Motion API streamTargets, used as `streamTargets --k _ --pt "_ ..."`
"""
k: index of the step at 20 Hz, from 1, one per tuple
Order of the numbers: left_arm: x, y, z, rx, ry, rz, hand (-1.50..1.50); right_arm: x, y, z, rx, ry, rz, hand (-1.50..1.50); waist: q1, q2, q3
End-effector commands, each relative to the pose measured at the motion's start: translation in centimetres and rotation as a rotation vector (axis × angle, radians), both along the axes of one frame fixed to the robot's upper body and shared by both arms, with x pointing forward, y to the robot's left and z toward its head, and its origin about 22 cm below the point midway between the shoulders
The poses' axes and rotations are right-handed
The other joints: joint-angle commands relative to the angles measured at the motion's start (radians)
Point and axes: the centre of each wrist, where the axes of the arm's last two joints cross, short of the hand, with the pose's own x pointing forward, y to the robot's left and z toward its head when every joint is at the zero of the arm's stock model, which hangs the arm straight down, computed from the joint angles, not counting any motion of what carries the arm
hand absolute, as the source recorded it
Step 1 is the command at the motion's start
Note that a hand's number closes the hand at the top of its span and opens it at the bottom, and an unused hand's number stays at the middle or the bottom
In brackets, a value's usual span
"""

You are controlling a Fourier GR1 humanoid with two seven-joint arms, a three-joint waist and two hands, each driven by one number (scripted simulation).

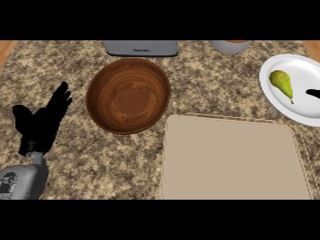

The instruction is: Pick the pear from the tray and place it in the plate

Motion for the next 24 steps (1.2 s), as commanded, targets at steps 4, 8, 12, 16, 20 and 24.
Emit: streamTargets --k 4,8,12,16,20,24 --pt "-0.2 -0.1 -0.4 -0.005 0.013 0.003 0.00 0.7 -0.8 2.4 0.344 0.011 0.048 -1.50 -0.016 -0.006 -0.003" --pt "-1.1 1.5 0.5 0.002 -0.005 0.017 0.00 -1.0 -3.2 2.7 0.454 0.125 0.121 -1.50 -0.006 -0.005 -0.002" --pt "0.7 0.1 -1.5 -0.009 -0.004 0.009 0.00 -3.1 -4.9 1.3 0.477 0.124 0.138 -1.50 -0.008 0.004 -0.001" --pt "1.0 0.6 0.0 0.010 -0.004 -0.001 0.00 -4.9 -6.5 0.8 0.451 0.065 0.135 -1.50 0.005 0.010 0.001" --pt "-0.3 0.5 0.4 -0.003 -0.015 -0.008 0.00 -5.8 -6.8 0.1 0.441 0.079 0.133 -1.50 0.007 0.004 0.001" --pt "0.6 -0.4 -0.7 -0.001 0.009 -0.013 0.00 -7.2 -8.0 -0.3 0.433 0.080 0.093 -1.50 0.006 0.009 0.002"
